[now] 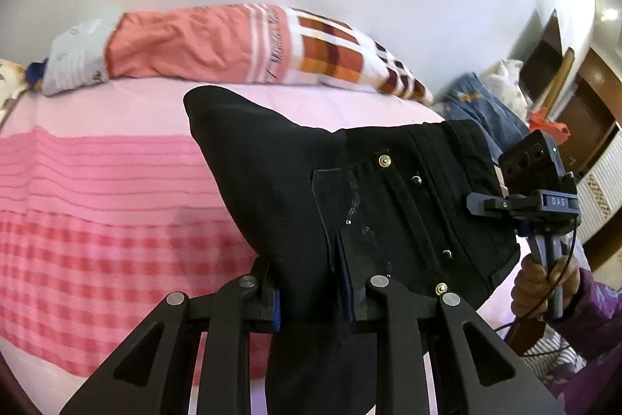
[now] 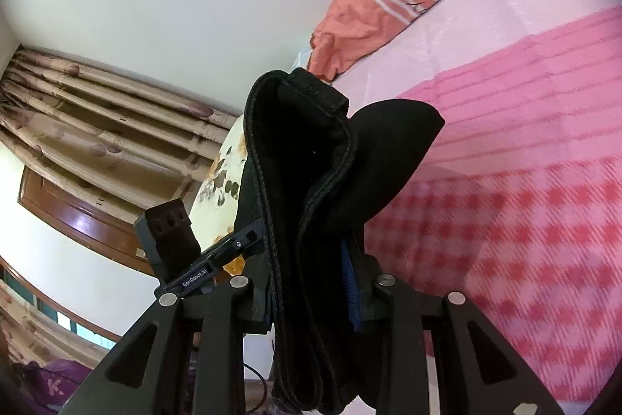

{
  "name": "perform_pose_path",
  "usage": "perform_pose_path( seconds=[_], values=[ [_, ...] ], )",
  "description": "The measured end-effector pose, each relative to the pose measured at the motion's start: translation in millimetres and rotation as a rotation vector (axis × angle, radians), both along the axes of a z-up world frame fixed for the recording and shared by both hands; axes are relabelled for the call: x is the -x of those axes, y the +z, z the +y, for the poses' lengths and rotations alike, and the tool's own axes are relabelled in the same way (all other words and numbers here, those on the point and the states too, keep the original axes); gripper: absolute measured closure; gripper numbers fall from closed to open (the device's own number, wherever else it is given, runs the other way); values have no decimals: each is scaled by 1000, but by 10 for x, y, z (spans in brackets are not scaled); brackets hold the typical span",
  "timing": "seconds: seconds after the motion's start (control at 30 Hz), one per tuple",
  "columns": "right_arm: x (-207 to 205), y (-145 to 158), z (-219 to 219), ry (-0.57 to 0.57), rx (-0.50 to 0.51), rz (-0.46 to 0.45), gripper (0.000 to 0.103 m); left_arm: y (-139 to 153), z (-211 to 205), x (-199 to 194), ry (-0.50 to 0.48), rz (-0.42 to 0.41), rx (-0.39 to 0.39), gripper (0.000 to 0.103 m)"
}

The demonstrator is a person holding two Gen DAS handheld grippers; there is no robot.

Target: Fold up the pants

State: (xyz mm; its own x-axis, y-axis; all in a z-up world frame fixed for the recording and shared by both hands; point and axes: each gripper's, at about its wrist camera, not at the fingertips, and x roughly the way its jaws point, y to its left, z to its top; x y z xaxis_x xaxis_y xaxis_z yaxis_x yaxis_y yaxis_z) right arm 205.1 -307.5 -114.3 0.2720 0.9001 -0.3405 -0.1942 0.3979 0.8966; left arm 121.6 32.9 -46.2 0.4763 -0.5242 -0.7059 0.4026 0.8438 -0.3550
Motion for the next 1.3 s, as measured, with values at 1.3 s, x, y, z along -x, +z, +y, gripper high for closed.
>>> perform_pose_path(
  seconds=[1.3],
  values=[
    [-1473, -426, 1386, 96, 47, 40, 76, -406, 1175, -1224, 217, -43, -94, 80]
  ],
)
